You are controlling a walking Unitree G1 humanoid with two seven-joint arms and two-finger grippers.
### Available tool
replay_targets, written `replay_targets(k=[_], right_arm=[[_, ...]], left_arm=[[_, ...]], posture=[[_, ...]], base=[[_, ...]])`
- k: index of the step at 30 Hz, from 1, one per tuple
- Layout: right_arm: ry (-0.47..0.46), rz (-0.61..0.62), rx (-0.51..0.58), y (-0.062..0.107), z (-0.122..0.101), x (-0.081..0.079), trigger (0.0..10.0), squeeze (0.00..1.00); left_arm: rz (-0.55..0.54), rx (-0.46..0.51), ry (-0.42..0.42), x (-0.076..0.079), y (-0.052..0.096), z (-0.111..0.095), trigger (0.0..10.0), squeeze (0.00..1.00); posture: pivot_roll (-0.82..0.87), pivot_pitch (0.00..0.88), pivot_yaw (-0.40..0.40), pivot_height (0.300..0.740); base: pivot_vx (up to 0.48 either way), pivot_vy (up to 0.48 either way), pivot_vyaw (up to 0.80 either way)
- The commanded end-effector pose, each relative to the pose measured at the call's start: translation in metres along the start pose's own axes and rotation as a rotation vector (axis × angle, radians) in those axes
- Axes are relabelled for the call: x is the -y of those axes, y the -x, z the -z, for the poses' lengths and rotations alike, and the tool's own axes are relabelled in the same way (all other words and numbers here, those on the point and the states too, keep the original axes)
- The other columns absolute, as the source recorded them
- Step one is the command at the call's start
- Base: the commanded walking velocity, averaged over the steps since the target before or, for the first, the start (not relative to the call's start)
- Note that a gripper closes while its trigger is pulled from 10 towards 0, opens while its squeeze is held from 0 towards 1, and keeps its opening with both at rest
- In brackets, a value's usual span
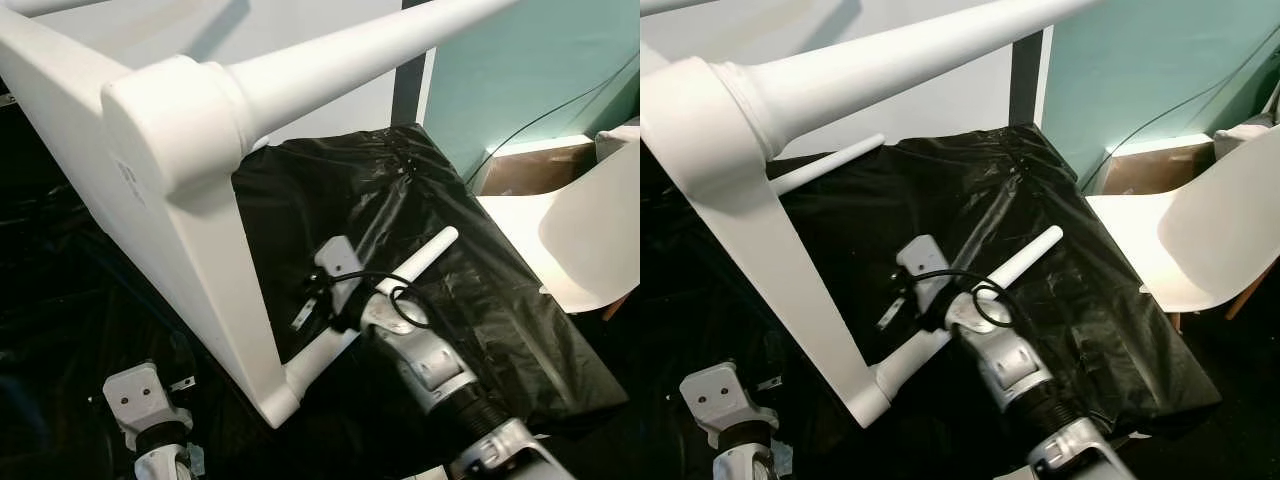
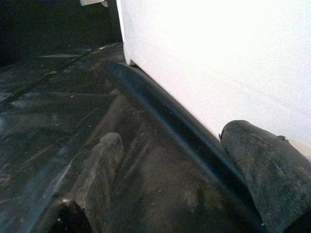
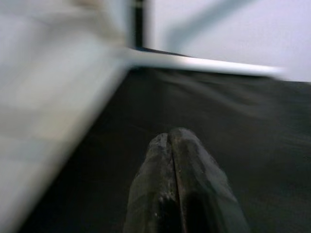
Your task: Building children table
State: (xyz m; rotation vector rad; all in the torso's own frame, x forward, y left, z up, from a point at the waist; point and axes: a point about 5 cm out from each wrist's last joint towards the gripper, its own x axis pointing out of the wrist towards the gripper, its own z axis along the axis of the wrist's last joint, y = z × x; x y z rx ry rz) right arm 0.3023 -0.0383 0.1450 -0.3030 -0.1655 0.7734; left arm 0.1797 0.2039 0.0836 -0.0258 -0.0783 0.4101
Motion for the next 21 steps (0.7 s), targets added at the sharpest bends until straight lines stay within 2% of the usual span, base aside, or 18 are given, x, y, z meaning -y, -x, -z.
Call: replay_targets(k=[1, 2, 3, 5, 7, 9, 10, 12, 13, 14, 15, 16, 18, 20, 21], right_arm=[[0.098, 0.074, 0.013, 0.002, -0.003, 0.008, 10.0, 0.00], [0.186, 0.129, 0.020, 0.008, -0.006, 0.016, 10.0, 0.00], [0.186, 0.129, 0.020, 0.008, -0.006, 0.016, 10.0, 0.00], [0.398, 0.251, 0.034, 0.023, -0.017, 0.032, 10.0, 0.00], [0.398, 0.251, 0.034, 0.023, -0.017, 0.032, 10.0, 0.00], [0.625, 0.367, 0.085, 0.036, -0.035, 0.047, 10.0, 0.00], [0.701, 0.400, 0.111, 0.040, -0.041, 0.051, 10.0, 0.04], [0.701, 0.400, 0.111, 0.040, -0.041, 0.051, 10.0, 0.04], [0.777, 0.425, 0.143, 0.043, -0.050, 0.054, 10.0, 0.40], [0.831, 0.439, 0.171, 0.045, -0.055, 0.056, 10.0, 0.66], [0.831, 0.439, 0.171, 0.045, -0.055, 0.056, 10.0, 0.66], [0.902, 0.456, 0.204, 0.048, -0.063, 0.057, 10.0, 1.00], [1.027, 0.506, 0.265, 0.055, -0.075, 0.060, 10.0, 1.00], [1.027, 0.506, 0.265, 0.055, -0.075, 0.060, 10.0, 1.00], [1.083, 0.534, 0.289, 0.059, -0.079, 0.061, 10.0, 1.00]], left_arm=[[0.002, -0.020, -0.004, 0.003, -0.001, 0.004, 10.0, 0.00], [0.008, -0.021, -0.002, 0.005, -0.001, 0.005, 10.0, 0.00], [0.008, -0.021, -0.002, 0.005, -0.001, 0.005, 10.0, 0.00], [0.023, -0.024, 0.002, 0.008, -0.003, 0.006, 10.0, 0.00], [0.023, -0.024, 0.002, 0.008, -0.003, 0.006, 10.0, 0.00], [0.034, -0.028, 0.006, 0.012, -0.005, 0.008, 10.0, 0.00], [0.037, -0.029, 0.007, 0.013, -0.005, 0.008, 10.0, 0.00], [0.037, -0.029, 0.007, 0.013, -0.005, 0.008, 10.0, 0.00], [0.042, -0.032, 0.009, 0.014, -0.006, 0.009, 10.0, 0.00], [0.047, -0.034, 0.011, 0.016, -0.006, 0.010, 10.0, 0.00], [0.047, -0.034, 0.011, 0.016, -0.006, 0.010, 10.0, 0.00], [0.054, -0.035, 0.014, 0.019, -0.007, 0.011, 10.0, 0.00], [0.066, -0.033, 0.017, 0.023, -0.009, 0.012, 10.0, 0.00], [0.066, -0.033, 0.017, 0.023, -0.009, 0.012, 10.0, 0.00], [0.069, -0.031, 0.018, 0.024, -0.009, 0.013, 10.0, 0.00]], posture=[[0.03, 0.000, 0.074, 0.740], [0.02, 0.000, 0.078, 0.740], [0.02, 0.000, 0.078, 0.740], [-0.01, 0.000, 0.079, 0.740], [-0.01, 0.000, 0.079, 0.740], [-0.02, 0.000, 0.081, 0.740], [-0.03, 0.000, 0.080, 0.740], [-0.03, 0.000, 0.080, 0.740], [-0.04, 0.000, 0.079, 0.740], [-0.05, 0.000, 0.078, 0.740], [-0.05, 0.000, 0.078, 0.740], [-0.05, 0.000, 0.077, 0.740], [-0.06, 0.000, 0.070, 0.740], [-0.06, 0.000, 0.070, 0.740], [-0.06, 0.000, 0.067, 0.740]], base=[[0.000, 0.000, 0.00], [0.000, 0.000, 0.00], [0.000, 0.000, 0.00], [0.000, 0.000, 0.00], [0.000, 0.000, 0.00], [0.000, 0.000, 0.00], [0.000, 0.000, 0.00], [0.000, 0.000, 0.00], [0.000, 0.000, 0.00], [0.000, 0.000, 0.00], [0.000, 0.000, 0.00], [0.000, 0.000, 0.00], [0.000, 0.000, 0.00], [0.000, 0.000, 0.00], [0.000, 0.000, 0.00]])
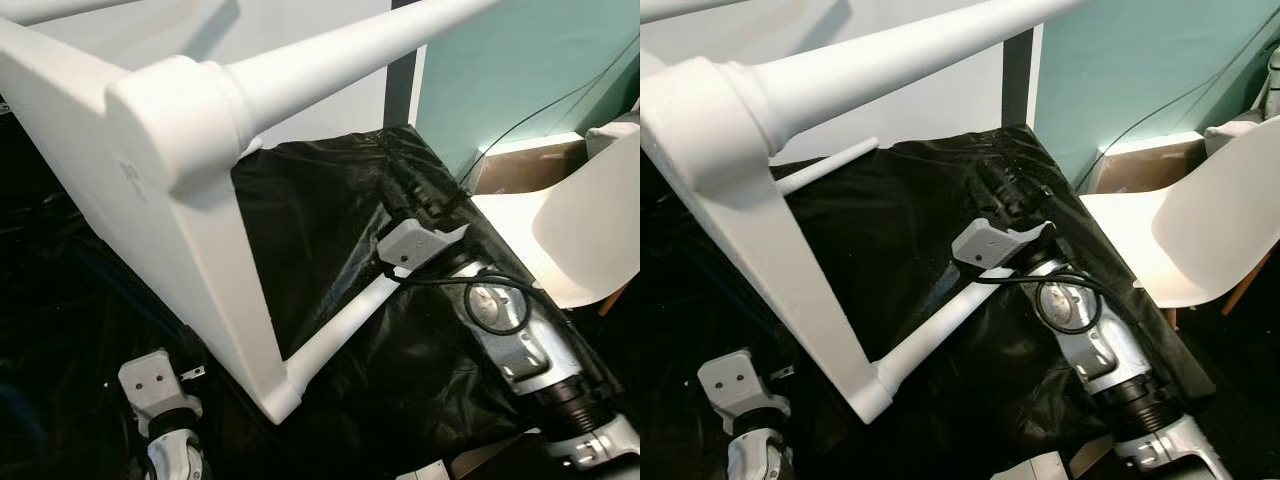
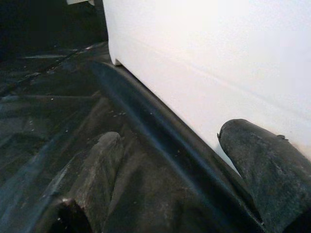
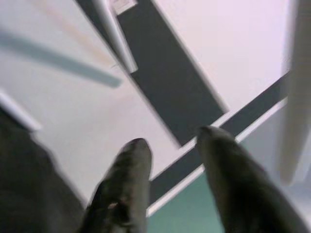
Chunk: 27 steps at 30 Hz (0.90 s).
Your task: Building children table
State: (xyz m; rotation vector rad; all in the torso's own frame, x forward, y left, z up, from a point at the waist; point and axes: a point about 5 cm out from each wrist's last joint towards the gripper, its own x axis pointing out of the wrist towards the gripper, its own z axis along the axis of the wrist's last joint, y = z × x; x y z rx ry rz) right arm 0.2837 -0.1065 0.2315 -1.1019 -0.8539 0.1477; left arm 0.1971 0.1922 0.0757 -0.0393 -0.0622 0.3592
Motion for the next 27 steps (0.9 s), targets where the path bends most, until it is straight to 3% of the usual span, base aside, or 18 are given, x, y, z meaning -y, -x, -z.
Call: replay_targets(k=[1, 9, 12, 13, 14, 27], right_arm=[[0.069, 0.073, 0.053, -0.003, -0.006, 0.013, 10.0, 1.00], [0.157, 0.167, 0.107, -0.018, -0.006, 0.043, 10.0, 1.00], [0.168, 0.164, 0.108, -0.022, -0.004, 0.046, 10.0, 1.00], [0.177, 0.145, 0.105, -0.026, -0.001, 0.048, 10.0, 0.38], [0.182, 0.121, 0.100, -0.030, 0.002, 0.050, 10.0, 0.00], [0.107, -0.027, 0.058, -0.055, 0.022, 0.050, 10.0, 0.00]], left_arm=[[0.019, -0.014, 0.007, 0.008, 0.001, 0.004, 10.0, 0.00], [0.024, -0.012, 0.008, 0.012, 0.000, 0.007, 10.0, 0.00], [0.024, -0.012, 0.009, 0.012, 0.000, 0.007, 10.0, 0.00], [0.024, -0.011, 0.009, 0.012, 0.000, 0.007, 10.0, 0.00], [0.021, -0.012, 0.009, 0.012, 0.000, 0.008, 10.0, 0.00], [-0.040, 0.005, -0.025, 0.003, -0.002, 0.010, 10.0, 0.00]], posture=[[-0.06, 0.000, 0.071, 0.740], [-0.07, 0.000, 0.063, 0.740], [-0.07, 0.000, 0.061, 0.740], [-0.07, 0.000, 0.056, 0.740], [-0.07, 0.000, 0.055, 0.740], [-0.06, 0.000, 0.038, 0.740]], base=[[0.000, 0.000, 0.00], [0.000, 0.000, 0.00], [0.000, 0.000, 0.00], [0.000, 0.000, 0.00], [0.000, 0.000, 0.00], [0.000, 0.000, 0.00]])
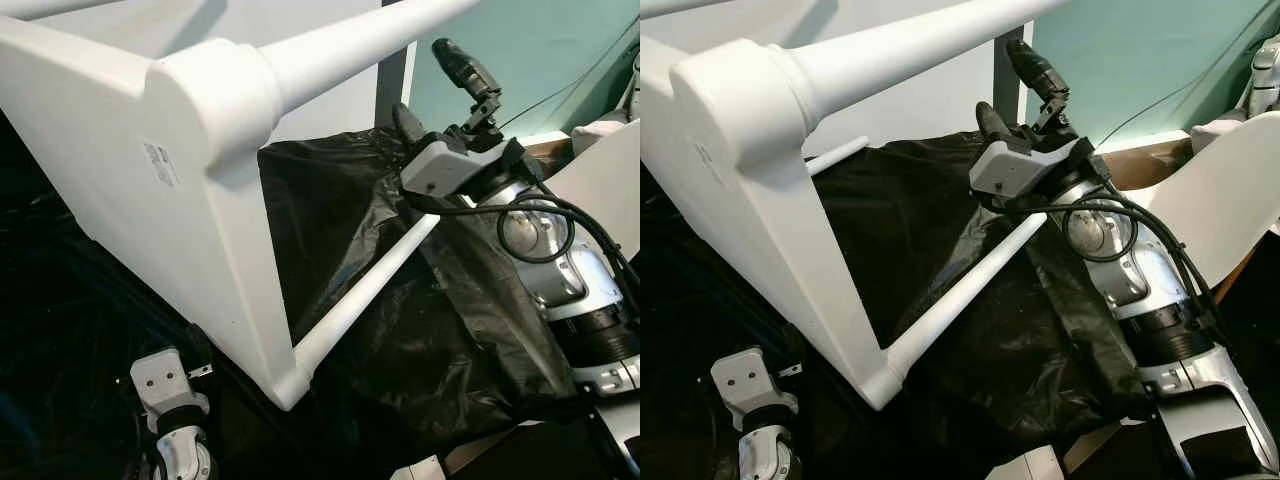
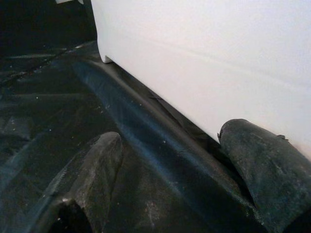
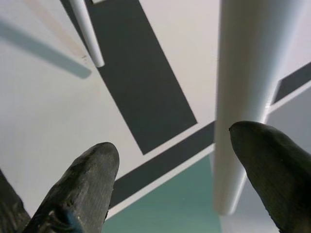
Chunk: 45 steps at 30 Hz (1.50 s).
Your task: Building children table
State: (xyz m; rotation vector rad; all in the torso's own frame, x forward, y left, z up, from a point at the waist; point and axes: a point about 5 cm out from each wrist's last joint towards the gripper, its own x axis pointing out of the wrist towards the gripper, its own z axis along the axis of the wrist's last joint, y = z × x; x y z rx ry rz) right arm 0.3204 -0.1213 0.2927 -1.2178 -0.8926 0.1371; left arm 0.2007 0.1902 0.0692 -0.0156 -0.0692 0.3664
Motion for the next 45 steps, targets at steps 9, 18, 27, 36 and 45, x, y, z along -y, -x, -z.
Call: replay_targets(k=[9, 18, 27, 36, 45], right_arm=[[0.084, 0.002, 0.134, -0.025, -0.010, 0.018, 10.0, 0.00], [-0.041, -0.062, 0.078, -0.005, -0.019, -0.006, 10.0, 0.00], [-0.044, -0.054, 0.075, -0.004, -0.019, -0.002, 10.0, 0.00], [0.005, -0.004, 0.096, -0.007, -0.024, 0.016, 10.0, 0.00], [0.011, 0.051, 0.104, -0.006, -0.030, 0.022, 10.0, 0.00]], left_arm=[[-0.042, -0.003, -0.005, 0.001, 0.003, 0.005, 10.0, 0.00], [-0.047, -0.013, -0.003, 0.004, 0.007, 0.009, 10.0, 0.00], [-0.016, -0.007, 0.003, 0.010, 0.000, 0.010, 10.0, 0.00], [-0.008, -0.010, 0.005, 0.013, 0.001, 0.013, 10.0, 0.00], [-0.015, -0.012, -0.003, 0.010, 0.002, 0.015, 10.0, 0.00]], posture=[[-0.04, 0.000, 0.022, 0.740], [-0.05, 0.000, 0.014, 0.740], [-0.08, 0.000, 0.027, 0.740], [-0.08, 0.000, 0.026, 0.740], [-0.08, 0.000, 0.025, 0.740]], base=[[0.000, 0.000, 0.00], [0.000, 0.000, 0.00], [0.000, 0.000, 0.00], [0.000, 0.000, 0.00], [0.000, 0.000, 0.00]])
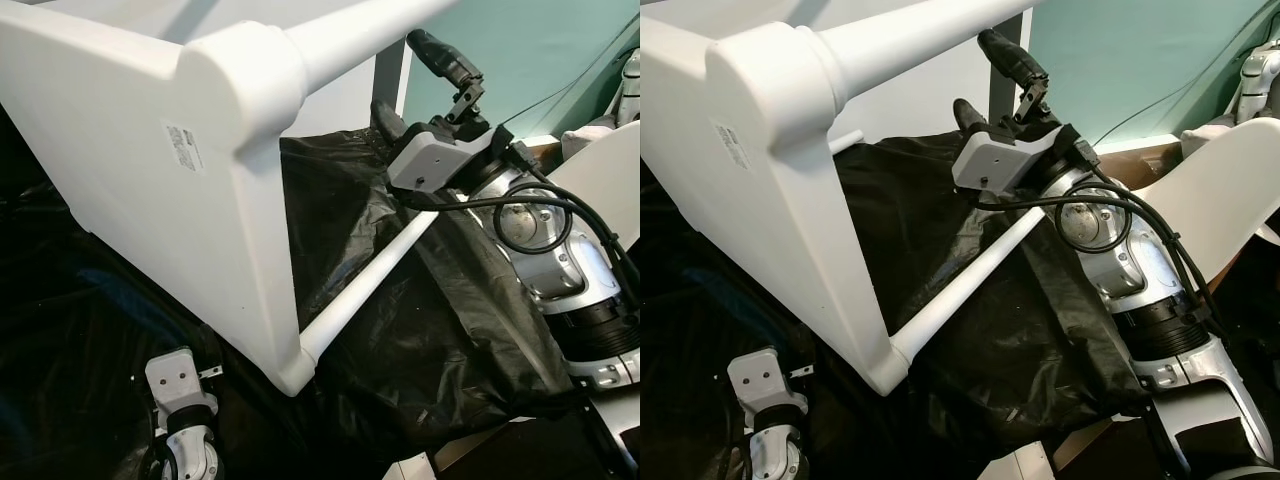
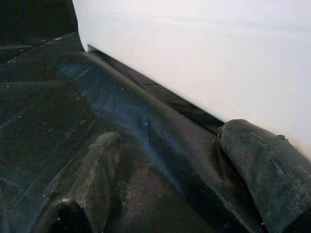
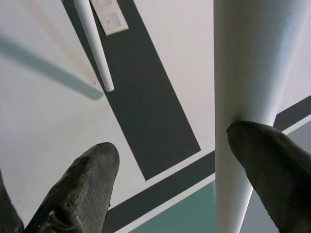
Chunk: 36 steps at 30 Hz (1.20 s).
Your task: Building children table
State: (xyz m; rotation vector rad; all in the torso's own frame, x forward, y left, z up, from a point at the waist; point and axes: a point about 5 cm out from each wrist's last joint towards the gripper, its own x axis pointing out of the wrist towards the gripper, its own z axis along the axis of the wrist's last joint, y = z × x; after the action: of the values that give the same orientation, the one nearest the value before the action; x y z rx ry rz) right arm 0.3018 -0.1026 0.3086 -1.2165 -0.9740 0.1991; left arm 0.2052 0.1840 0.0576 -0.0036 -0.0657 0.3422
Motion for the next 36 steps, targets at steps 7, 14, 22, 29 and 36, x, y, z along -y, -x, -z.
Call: replay_targets(k=[7, 14, 22, 29, 36], right_arm=[[-0.017, 0.030, -0.032, 0.008, -0.005, 0.002, 10.0, 0.00], [-0.034, 0.020, -0.037, 0.013, -0.010, 0.000, 10.0, 0.00], [-0.002, 0.056, -0.033, 0.016, -0.011, 0.011, 10.0, 0.00], [0.053, 0.070, -0.036, 0.007, 0.002, 0.022, 10.0, 0.00], [0.075, 0.062, -0.023, -0.004, 0.013, 0.030, 10.0, 0.00]], left_arm=[[-0.032, -0.010, 0.007, 0.003, 0.003, 0.004, 10.0, 0.00], [-0.021, -0.011, 0.007, 0.004, 0.003, 0.005, 10.0, 0.00], [-0.008, -0.014, 0.003, 0.005, 0.004, 0.006, 10.0, 0.00], [-0.006, -0.019, 0.000, 0.005, 0.005, 0.006, 10.0, 0.00], [-0.006, -0.017, -0.006, 0.003, 0.005, 0.006, 10.0, 0.00]], posture=[[-0.09, 0.000, 0.031, 0.740], [-0.10, 0.000, 0.037, 0.740], [-0.10, 0.000, 0.039, 0.740], [-0.10, 0.000, 0.039, 0.740], [-0.09, 0.000, 0.036, 0.740]], base=[[0.000, 0.000, 0.00], [0.000, 0.000, 0.00], [0.000, 0.000, 0.00], [0.000, 0.000, 0.00], [0.000, 0.000, 0.00]])
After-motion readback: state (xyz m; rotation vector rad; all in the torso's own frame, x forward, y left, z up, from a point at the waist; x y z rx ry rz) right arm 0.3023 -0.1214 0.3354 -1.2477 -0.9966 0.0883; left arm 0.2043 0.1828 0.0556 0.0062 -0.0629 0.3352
